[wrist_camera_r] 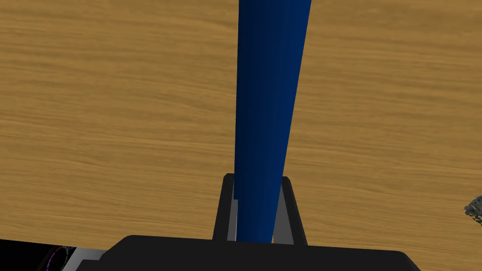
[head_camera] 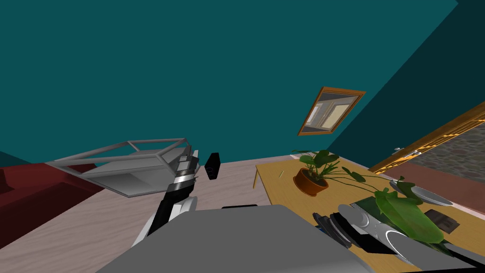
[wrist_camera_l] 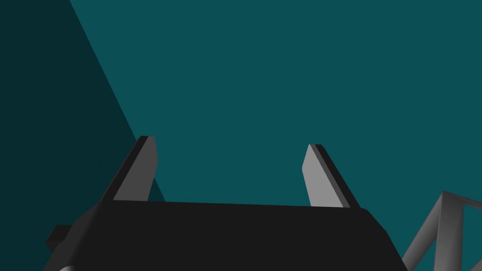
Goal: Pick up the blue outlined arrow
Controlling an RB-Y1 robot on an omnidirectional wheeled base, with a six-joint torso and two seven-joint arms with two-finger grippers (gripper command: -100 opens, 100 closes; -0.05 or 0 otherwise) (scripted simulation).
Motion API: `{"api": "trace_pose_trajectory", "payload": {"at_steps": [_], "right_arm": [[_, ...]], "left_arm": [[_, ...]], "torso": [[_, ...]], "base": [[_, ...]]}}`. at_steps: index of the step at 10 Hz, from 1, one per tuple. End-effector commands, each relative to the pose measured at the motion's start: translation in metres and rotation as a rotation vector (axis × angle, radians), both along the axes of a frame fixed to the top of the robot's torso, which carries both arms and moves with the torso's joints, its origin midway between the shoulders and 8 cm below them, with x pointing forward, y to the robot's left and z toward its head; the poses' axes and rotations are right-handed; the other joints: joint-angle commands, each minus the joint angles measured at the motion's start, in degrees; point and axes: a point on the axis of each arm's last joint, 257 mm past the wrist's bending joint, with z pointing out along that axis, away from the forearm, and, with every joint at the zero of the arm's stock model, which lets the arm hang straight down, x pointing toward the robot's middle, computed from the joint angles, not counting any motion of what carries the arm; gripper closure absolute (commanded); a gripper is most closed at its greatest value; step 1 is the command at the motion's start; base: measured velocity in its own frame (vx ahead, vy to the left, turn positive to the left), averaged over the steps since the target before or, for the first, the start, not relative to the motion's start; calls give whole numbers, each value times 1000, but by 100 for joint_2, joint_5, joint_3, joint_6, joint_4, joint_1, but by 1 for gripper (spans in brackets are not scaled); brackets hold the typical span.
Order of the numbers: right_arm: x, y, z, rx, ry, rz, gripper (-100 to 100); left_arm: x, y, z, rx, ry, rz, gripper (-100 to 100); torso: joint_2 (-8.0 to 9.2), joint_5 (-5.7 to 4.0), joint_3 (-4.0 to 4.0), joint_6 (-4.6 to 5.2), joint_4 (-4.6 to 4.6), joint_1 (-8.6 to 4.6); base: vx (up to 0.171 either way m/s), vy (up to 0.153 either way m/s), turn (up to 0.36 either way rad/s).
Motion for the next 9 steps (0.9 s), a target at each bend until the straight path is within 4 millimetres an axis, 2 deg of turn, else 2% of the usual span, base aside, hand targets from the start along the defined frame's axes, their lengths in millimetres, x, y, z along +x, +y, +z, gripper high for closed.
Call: {"api": "trace_pose_trajectory", "payload": {"at_steps": [1, 3, 4, 5, 7, 8, 9], "right_arm": [[0, 0, 0, 0, 0, 0, 100], [1, 0, 0, 0, -1, 0, 100], [1, 0, 0, 0, -1, 0, 0], [5, -8, 10, -1, -2, 6, 100], [10, -14, 20, -1, -2, 13, 100], [8, -11, 16, -2, -1, 14, 100], [8, -11, 17, -1, -1, 13, 0]], "left_arm": [[0, 0, 0, 0, 0, 0, 0], [0, 0, 0, 0, 0, 0, 0], [0, 0, 0, 0, 0, 0, 0], [0, 0, 0, 0, 0, 0, 0], [0, 0, 0, 0, 0, 0, 0], [0, 0, 0, 0, 0, 0, 0], [0, 0, 0, 0, 0, 0, 0]], "torso": [[0, 0, 0, 0, 0, 0], [0, 1, -1, 3, -2, 1], [0, 2, -1, 3, -2, 2], [0, 2, -1, 3, -2, 2], [4, 8, 2, 8, 0, 17], [5, 9, 3, 5, 0, 19], [4, 6, 2, 4, 0, 13]], "base": [[0, 0, 0], [0, 0, 0], [0, 0, 0], [-2, 26, -77], [-6, 37, -58], [-2, 12, -9], [0, 0, 0]]}}
